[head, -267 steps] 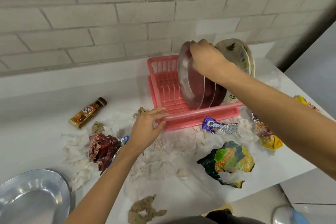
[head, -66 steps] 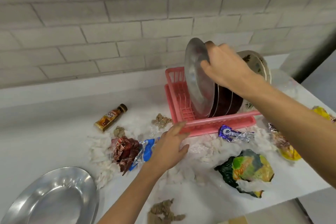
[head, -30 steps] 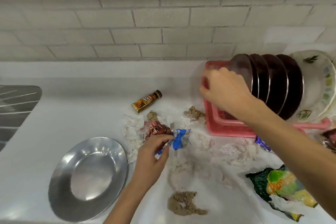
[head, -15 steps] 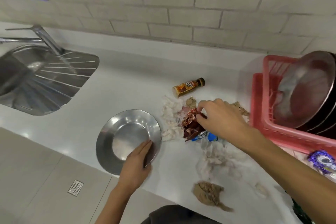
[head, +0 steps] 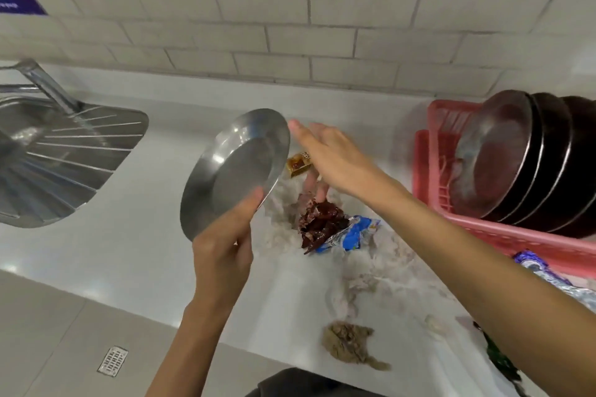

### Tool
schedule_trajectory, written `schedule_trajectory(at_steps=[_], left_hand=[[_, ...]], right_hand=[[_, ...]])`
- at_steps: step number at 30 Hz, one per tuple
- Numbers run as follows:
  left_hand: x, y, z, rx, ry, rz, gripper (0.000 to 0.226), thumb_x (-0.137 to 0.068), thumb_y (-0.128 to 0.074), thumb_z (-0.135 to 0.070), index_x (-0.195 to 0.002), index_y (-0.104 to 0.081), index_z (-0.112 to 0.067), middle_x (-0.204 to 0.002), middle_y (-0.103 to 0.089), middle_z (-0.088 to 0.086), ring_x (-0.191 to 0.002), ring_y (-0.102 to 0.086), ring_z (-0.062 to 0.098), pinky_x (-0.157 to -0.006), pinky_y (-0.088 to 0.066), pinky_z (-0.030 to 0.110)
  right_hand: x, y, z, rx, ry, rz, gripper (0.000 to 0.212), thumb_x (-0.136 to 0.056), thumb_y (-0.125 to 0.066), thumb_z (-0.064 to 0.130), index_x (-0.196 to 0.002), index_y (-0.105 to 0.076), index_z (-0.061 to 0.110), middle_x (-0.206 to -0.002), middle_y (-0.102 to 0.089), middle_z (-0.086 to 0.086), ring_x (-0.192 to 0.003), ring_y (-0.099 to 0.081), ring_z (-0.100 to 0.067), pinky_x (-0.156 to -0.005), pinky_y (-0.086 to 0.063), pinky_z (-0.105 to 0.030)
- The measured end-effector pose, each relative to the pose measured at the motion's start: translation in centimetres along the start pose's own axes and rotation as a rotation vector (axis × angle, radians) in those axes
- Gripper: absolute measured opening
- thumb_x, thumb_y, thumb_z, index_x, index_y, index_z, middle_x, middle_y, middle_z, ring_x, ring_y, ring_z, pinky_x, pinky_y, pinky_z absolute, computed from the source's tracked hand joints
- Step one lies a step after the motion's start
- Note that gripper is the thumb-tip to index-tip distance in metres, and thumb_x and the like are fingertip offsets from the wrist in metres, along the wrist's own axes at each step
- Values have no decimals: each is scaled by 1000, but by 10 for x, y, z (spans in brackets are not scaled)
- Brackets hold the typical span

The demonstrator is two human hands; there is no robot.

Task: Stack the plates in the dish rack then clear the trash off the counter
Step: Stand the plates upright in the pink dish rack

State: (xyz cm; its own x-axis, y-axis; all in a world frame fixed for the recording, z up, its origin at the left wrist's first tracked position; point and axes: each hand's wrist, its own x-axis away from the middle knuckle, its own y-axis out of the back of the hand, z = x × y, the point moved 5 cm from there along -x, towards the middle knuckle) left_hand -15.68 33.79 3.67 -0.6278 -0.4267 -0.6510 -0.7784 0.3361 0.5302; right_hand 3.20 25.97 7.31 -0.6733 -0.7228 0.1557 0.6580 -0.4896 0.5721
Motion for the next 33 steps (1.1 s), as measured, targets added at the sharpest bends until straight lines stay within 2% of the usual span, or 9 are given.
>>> schedule_trajectory(at_steps=[2,4,7,11,16,19,23,29,33], left_hand=[[-13,-23,-34,44,-110,-15,50,-73,-64,27,-116,-68,1,-112,-71,4,-100,-68,10,-83,-56,29],[-22,-48,-63,120,-164,-28,49,-74,-62,27,-116,-67,2,-110,-72,6,-99,-68,12,-84,-55,24],[-33,-86,-94,280,-218,44,49,-79,-63,22,-123,-63,-1,-124,-65,3,-115,-63,12,-97,-52,28],[-42,-136,-131,417,-299,296,46,-90,-65,-1,-135,-55,-7,-137,-58,2,-128,-53,9,-107,-43,27],[-31,-190,-135,426,-366,330,32,-87,-64,-1,-117,-69,-9,-120,-68,1,-110,-61,12,-90,-52,29],[-18,-229,-126,350,-396,516,26,-88,-61,-10,-111,-71,-14,-111,-68,-1,-103,-61,15,-81,-54,36],[-11,-260,-115,200,-419,714,28,-86,-62,-17,-113,-71,-17,-114,-68,-1,-104,-62,20,-80,-55,44],[-14,-265,-113,170,-374,750,30,-86,-60,-10,-110,-73,-21,-113,-71,-5,-104,-62,19,-82,-54,43],[-14,-267,-113,185,-347,787,28,-87,-60,-12,-109,-74,-21,-113,-69,-7,-105,-60,17,-85,-52,42]], right_hand=[[4,30,8,-38,17,-93,53,-95,-36,59,-119,-53,15,-83,-73,-8,-58,-72,-28,-49,-45,-24],[11,66,11,-32,50,-191,26,-94,-47,32,-105,-60,13,-83,-72,-10,-59,-72,-31,-38,-37,-25],[30,121,-1,83,70,-349,21,-82,-47,9,-93,-64,11,-85,-71,-11,-71,-71,-30,-55,-56,-42],[60,188,-24,263,-5,-535,36,-76,-46,21,-107,-63,12,-107,-68,-10,-101,-62,-31,-85,-53,-40],[92,239,-34,507,-107,-667,27,-82,-39,7,-106,-50,3,-92,-48,-14,-75,-52,-36,-66,-51,-40],[95,244,-42,667,-163,-659,21,-86,-40,4,-106,-45,3,-85,-40,-12,-61,-45,-31,-49,-39,-33],[80,223,-55,806,-175,-574,31,-90,-40,1,-120,-45,-2,-90,-42,-18,-83,-55,-39,-64,-36,-35],[55,190,-79,938,-197,-514,44,-93,-41,8,-134,-37,-7,-111,-58,-29,-103,-58,-47,-74,-46,-46],[36,182,-95,972,-183,-509,54,-90,-23,17,-137,-36,-6,-113,-58,-26,-104,-56,-42,-77,-51,-46]])
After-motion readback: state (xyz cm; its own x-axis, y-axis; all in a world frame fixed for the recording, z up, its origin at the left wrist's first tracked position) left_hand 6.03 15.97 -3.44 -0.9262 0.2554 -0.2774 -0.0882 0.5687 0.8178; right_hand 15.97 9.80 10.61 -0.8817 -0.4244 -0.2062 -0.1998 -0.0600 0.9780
